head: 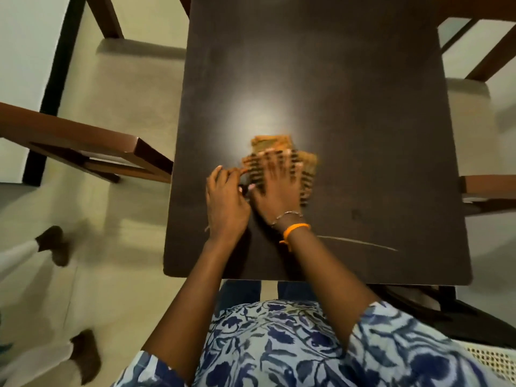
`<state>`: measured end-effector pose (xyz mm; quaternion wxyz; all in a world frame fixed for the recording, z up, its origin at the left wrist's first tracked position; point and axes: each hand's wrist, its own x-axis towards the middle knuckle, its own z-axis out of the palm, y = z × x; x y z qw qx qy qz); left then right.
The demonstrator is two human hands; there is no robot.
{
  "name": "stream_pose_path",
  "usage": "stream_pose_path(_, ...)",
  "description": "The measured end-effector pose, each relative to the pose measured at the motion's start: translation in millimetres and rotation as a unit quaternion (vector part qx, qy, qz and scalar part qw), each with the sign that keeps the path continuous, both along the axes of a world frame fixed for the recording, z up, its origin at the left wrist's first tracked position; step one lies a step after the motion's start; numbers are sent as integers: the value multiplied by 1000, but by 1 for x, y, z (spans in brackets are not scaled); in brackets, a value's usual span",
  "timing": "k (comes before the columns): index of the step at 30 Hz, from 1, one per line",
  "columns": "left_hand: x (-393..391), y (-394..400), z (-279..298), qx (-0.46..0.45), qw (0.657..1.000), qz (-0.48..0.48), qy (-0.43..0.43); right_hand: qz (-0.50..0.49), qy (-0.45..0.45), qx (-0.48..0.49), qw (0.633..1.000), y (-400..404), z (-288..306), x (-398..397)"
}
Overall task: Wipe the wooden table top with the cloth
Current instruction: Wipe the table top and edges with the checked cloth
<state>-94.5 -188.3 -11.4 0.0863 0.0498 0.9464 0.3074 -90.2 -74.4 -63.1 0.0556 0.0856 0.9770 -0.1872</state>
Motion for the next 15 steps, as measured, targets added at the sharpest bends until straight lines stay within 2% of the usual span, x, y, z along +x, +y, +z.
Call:
stream_pose_path(3,2,14,-5,-4,999,21,24,148,9,8,989,-5,-2,5)
stream_pose_path(5,5,27,-6,1,999,20,27,168,27,35,985,28,-7,9)
stream_pose_path(7,8,44,-5,6,1000,4,23,129,28,49,990,73,-8,19)
stream_pose_path(11,15,84,-4,-6,998,-61,10,-26,-5,82,996,184,-5,52)
stream_pose_path(15,19,121,-5,-9,995,-103,-11,-191,-35,108,975,276,1,87)
